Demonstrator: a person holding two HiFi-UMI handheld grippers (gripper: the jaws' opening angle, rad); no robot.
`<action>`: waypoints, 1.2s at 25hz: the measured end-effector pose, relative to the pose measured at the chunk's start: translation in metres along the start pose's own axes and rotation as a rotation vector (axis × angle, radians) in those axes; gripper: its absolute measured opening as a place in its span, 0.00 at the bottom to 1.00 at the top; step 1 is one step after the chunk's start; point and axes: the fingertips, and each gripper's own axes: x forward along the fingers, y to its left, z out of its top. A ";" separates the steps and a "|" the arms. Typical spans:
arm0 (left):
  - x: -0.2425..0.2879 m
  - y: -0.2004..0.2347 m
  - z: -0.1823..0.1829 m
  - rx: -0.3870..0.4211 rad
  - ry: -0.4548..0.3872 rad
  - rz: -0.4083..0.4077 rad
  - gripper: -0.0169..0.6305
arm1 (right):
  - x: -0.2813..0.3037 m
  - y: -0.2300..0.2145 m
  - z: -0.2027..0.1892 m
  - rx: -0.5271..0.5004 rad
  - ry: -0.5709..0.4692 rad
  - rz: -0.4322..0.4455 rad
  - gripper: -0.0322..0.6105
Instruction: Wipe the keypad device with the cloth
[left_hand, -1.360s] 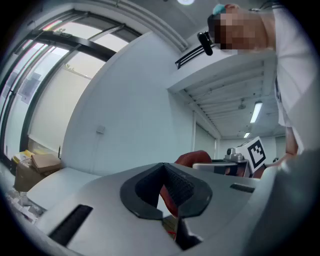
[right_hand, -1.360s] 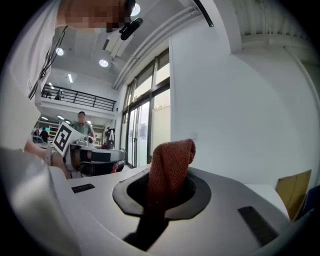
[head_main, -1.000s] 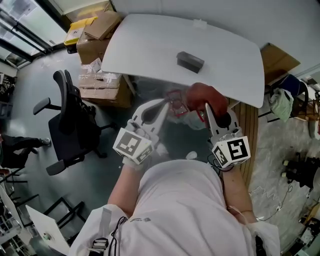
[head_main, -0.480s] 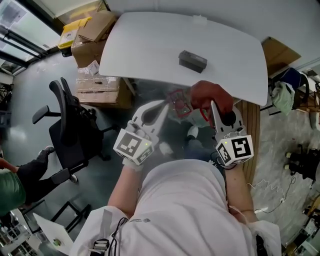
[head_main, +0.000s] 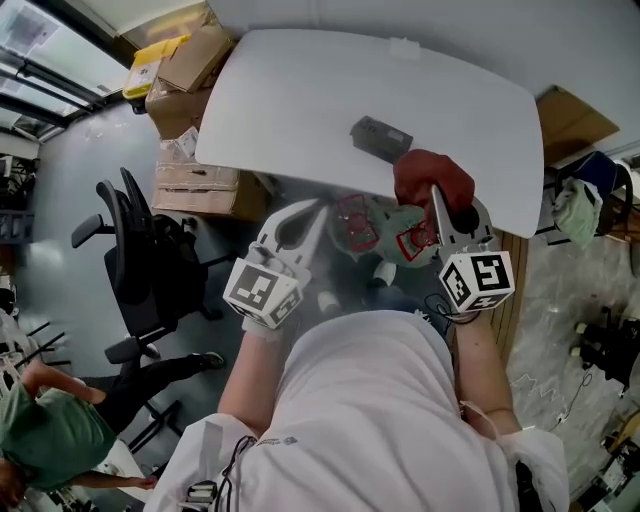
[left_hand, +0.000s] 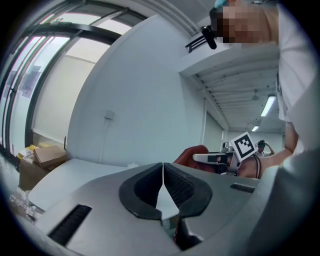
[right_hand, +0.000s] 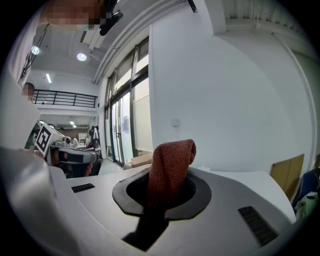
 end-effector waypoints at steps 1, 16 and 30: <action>0.008 0.000 -0.002 -0.007 0.008 0.007 0.04 | 0.004 -0.008 -0.001 0.007 0.004 0.008 0.14; 0.084 -0.010 -0.050 0.018 0.194 0.081 0.05 | 0.043 -0.104 -0.047 0.089 0.105 0.067 0.14; 0.136 0.078 -0.085 0.014 0.312 -0.099 0.21 | 0.097 -0.101 -0.096 0.125 0.295 -0.035 0.14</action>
